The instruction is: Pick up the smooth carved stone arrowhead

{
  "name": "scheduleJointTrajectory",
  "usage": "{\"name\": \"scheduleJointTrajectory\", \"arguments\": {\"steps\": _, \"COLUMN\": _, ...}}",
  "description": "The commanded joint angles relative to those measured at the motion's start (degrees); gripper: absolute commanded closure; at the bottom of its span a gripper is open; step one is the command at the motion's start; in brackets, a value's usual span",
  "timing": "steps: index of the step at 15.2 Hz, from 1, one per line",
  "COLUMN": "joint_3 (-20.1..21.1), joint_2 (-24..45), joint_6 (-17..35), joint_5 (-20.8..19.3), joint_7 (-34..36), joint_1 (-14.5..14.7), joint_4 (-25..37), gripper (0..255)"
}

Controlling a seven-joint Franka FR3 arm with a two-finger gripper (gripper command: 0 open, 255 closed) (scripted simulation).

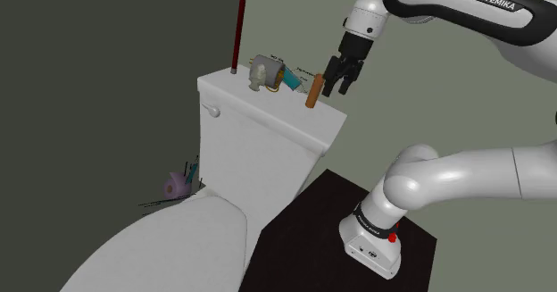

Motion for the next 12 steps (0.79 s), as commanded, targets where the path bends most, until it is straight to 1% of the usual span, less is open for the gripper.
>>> {"name": "scheduleJointTrajectory", "arguments": {"steps": 1, "joint_3": 0.0, "joint_2": 0.0, "joint_6": 0.0, "joint_5": 0.0, "joint_7": 0.0, "joint_1": 0.0, "joint_4": 0.0, "gripper": 0}}
{"name": "scheduleJointTrajectory", "arguments": {"steps": 6, "joint_3": 4.2, "joint_2": 11.0, "joint_6": 2.61, "joint_5": 6.55, "joint_7": 16.26, "joint_1": -3.48, "joint_4": 7.2, "gripper": 0}}
{"name": "scheduleJointTrajectory", "arguments": {"steps": 12, "joint_3": 7.09, "joint_2": 24.03, "joint_6": 5.94, "joint_5": 11.92, "joint_7": 34.67, "joint_1": -7.37, "joint_4": 16.82, "gripper": 0}}
